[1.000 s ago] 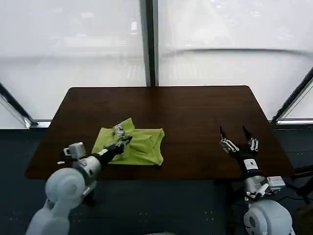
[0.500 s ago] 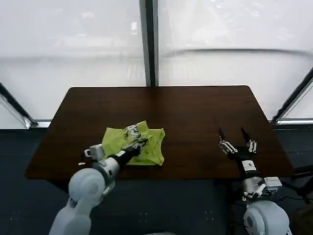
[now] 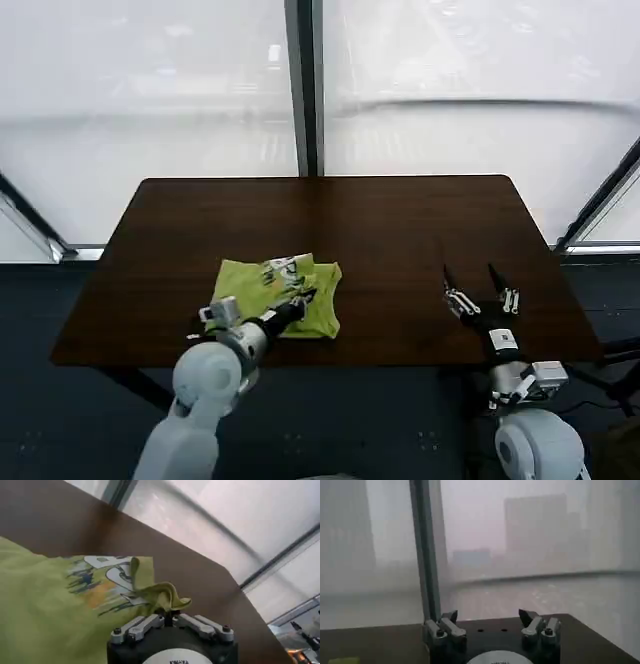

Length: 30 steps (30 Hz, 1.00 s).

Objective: Fold and organize the clothes.

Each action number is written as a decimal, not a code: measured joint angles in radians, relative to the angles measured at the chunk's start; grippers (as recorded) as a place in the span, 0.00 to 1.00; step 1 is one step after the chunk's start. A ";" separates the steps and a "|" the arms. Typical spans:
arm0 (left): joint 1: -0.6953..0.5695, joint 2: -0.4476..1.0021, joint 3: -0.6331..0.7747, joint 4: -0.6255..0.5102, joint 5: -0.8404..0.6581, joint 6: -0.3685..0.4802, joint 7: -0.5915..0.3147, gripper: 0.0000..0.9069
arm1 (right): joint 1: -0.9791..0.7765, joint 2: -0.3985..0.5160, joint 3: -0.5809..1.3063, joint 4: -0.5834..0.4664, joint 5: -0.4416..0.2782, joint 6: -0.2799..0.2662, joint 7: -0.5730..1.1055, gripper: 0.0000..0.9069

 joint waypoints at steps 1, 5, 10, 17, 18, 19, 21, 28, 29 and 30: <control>0.001 -0.008 0.004 0.007 0.005 0.000 0.000 0.00 | 0.001 0.000 0.000 -0.002 -0.001 0.000 0.000 0.97; 0.001 -0.037 0.014 0.028 0.020 0.000 0.000 0.00 | 0.007 0.000 -0.003 -0.010 -0.002 0.000 0.000 0.97; -0.007 -0.074 0.029 0.054 0.060 0.000 -0.003 0.00 | 0.012 0.001 -0.013 -0.021 -0.012 0.000 -0.001 0.97; -0.006 -0.131 0.060 0.065 0.121 0.000 0.013 0.00 | 0.032 -0.002 -0.038 -0.042 -0.025 0.004 -0.003 0.97; -0.004 -0.139 0.067 0.063 0.131 0.000 0.017 0.00 | 0.035 -0.003 -0.041 -0.044 -0.027 0.005 -0.003 0.97; -0.002 -0.145 0.071 0.060 0.139 -0.002 0.022 0.00 | 0.039 -0.005 -0.046 -0.047 -0.029 0.005 -0.004 0.97; 0.003 -0.160 0.084 0.052 0.153 -0.018 0.032 0.00 | 0.046 -0.008 -0.055 -0.055 -0.034 0.008 -0.006 0.97; 0.010 -0.210 0.131 0.043 0.245 -0.072 0.076 0.97 | 0.082 -0.038 -0.109 -0.077 -0.044 0.000 -0.037 0.97; 0.011 -0.211 0.132 0.036 0.256 -0.075 0.082 0.97 | 0.087 -0.047 -0.119 -0.079 -0.044 -0.007 -0.041 0.97; 0.012 -0.209 0.131 0.024 0.270 -0.081 0.089 0.97 | 0.096 -0.060 -0.131 -0.081 -0.041 -0.020 -0.044 0.97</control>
